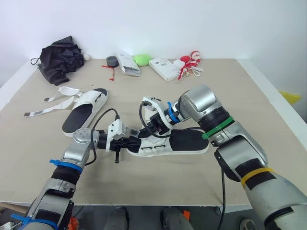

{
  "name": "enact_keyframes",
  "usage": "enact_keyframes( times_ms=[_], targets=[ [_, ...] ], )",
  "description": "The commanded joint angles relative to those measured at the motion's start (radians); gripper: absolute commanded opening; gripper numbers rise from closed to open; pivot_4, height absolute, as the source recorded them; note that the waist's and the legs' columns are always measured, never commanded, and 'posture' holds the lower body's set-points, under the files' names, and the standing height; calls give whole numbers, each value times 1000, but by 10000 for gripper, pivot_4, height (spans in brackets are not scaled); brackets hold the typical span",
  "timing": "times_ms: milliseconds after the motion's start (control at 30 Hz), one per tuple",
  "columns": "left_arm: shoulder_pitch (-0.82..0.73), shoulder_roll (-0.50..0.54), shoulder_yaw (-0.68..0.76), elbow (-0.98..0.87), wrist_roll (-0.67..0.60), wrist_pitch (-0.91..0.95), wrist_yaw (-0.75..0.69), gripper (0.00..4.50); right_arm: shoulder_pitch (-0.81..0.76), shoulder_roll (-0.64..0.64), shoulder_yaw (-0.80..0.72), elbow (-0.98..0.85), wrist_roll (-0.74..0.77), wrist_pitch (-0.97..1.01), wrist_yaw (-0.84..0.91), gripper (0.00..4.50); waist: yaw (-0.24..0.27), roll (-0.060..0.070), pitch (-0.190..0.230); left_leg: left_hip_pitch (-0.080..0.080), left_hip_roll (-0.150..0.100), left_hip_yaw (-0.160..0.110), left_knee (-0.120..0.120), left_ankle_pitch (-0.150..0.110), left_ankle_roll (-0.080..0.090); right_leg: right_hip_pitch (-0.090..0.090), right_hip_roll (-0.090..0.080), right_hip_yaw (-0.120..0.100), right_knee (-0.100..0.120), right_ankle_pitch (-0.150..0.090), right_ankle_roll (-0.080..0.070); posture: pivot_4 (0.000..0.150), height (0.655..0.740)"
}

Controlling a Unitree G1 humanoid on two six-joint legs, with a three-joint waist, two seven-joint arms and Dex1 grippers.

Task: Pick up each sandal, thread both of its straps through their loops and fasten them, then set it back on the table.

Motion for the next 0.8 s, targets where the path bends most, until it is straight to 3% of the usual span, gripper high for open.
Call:
enact_keyframes(
  times_ms=[33,267,500,667,800],
  targets=[
    [71,-7,-95,65,80,50,-1,0,-9,-4,-21,-6,-1,-9,9,392,0,0,0,0,0,0,0,0,0,0,0,0,0,0,0,1500,7380],
    [67,-12,-98,66,80,51,-2,0,15,-26,-143,-70,32,-37,-9,392,3,0,0,0,0,0,0,0,0,0,0,0,0,0,0,1500,7380],
    [69,-10,-97,63,80,56,-6,0,187,-23,-481,-284,101,5,-204,392,6,0,0,-1,0,-1,0,0,0,1,0,-1,-2,0,0,1500,7380],
    [59,-9,-95,73,81,55,-11,0,429,22,-612,-606,150,-134,-296,392,7,1,-1,-2,0,-1,-1,-1,1,0,0,-1,-4,0,0,1500,7380],
    [28,-13,-99,111,86,46,-27,0,788,-51,-534,-958,203,-413,-98,392,11,0,-2,-5,-1,-5,-1,-3,0,3,0,-3,-8,-2,3,1500,7380]
  ],
)
